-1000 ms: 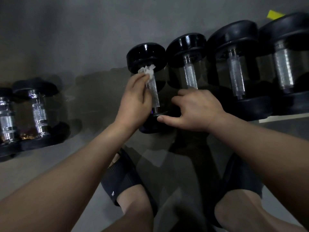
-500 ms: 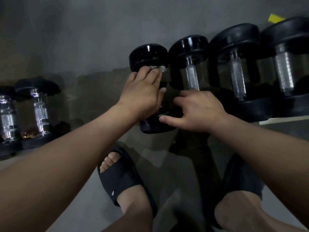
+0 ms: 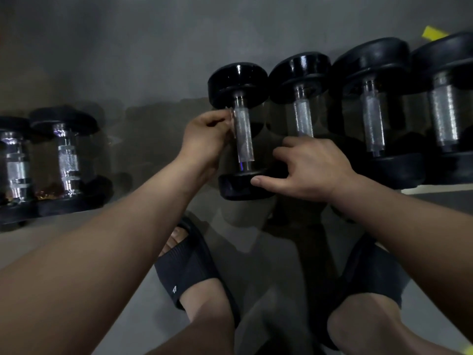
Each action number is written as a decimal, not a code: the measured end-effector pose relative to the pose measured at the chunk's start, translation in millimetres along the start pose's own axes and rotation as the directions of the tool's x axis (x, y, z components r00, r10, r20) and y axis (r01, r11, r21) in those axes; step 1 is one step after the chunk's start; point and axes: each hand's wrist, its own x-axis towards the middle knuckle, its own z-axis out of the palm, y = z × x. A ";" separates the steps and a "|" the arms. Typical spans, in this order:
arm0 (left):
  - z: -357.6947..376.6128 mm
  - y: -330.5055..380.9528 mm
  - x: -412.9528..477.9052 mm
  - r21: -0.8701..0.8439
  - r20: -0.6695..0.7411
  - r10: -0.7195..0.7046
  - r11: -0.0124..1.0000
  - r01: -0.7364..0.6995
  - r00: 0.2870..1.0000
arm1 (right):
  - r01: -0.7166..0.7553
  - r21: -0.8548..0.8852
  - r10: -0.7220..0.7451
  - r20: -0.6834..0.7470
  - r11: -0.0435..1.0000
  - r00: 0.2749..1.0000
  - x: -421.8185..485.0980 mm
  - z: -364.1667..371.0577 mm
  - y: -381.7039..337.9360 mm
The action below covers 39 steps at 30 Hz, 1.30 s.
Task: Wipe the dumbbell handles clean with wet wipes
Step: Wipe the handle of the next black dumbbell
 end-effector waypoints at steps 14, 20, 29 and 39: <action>-8.7 2.8 -6.3 -0.019 0.239 -0.367 0.924 0.382 0.899 | -0.031 -0.030 0.031 0.002 0.999 1.000 0.8 -2.1 -1.7; -10.3 -6.1 -9.9 0.064 0.152 -0.267 0.963 0.260 0.952 | -0.022 -0.018 0.022 0.015 1.000 1.000 0.3 -1.9 0.0; 7.9 7.6 7.2 -0.102 -0.074 -0.150 0.985 0.142 0.986 | -0.020 -0.019 0.020 -0.003 1.000 1.000 0.1 1.0 -0.2; -6.0 -1.0 -6.5 0.254 0.164 -0.353 0.917 0.306 0.921 | -0.019 -0.021 0.019 0.001 1.000 1.000 0.6 0.9 1.1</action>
